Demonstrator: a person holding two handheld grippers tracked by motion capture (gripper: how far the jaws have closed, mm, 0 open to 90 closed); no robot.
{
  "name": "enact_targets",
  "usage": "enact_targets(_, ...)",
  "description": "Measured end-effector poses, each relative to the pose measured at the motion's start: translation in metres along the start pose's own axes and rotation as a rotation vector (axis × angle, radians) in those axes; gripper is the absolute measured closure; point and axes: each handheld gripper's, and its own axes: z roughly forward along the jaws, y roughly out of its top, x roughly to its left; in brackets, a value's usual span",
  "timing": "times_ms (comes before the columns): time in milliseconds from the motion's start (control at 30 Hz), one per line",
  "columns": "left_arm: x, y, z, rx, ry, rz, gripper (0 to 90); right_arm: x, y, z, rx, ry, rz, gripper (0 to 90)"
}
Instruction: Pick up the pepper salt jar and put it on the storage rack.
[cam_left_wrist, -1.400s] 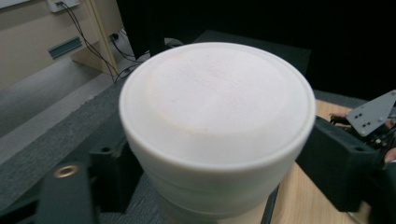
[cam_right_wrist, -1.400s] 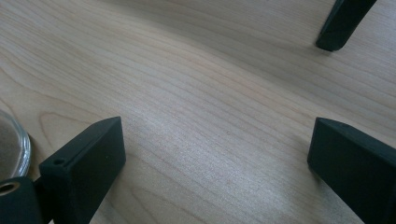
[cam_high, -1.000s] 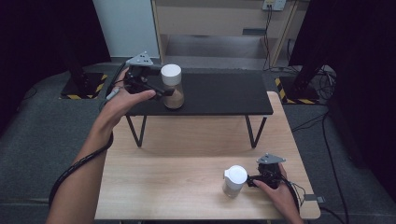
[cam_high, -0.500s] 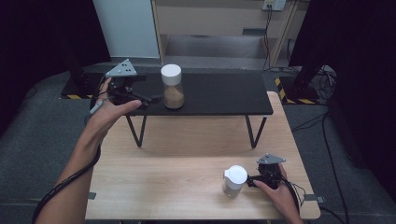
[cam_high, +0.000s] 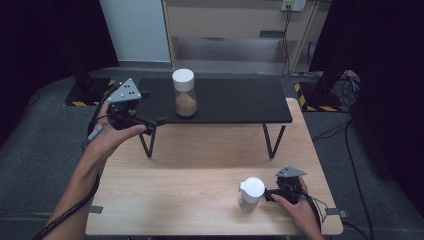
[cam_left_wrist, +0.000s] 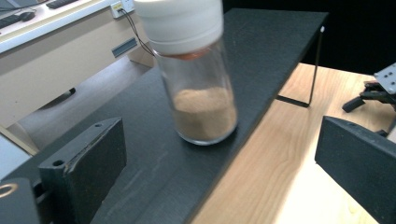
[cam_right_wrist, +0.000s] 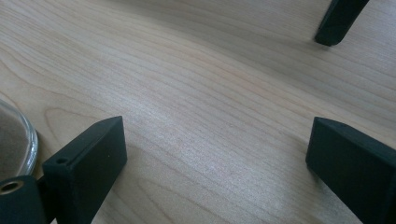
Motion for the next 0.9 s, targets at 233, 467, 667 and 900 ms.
enact_targets(233,-0.011,-0.005,-0.007,-0.012,-0.015,0.012,1.5,0.0,0.0,0.0,0.0,0.0,0.0,5.9)
enact_targets(467,-0.02,-0.009,0.0,0.002,-0.028,0.015,1.4,0.0,0.0,0.0,0.0,0.0,-0.001,5.9)
enact_targets(667,-0.033,-0.014,0.009,0.014,-0.035,0.031,1.4,0.0,0.0,0.0,0.0,0.0,-0.001,5.9)
enact_targets(900,-0.041,-0.02,0.017,0.038,-0.043,0.03,1.5,0.0,0.0,0.0,0.0,-0.001,0.0,5.9)
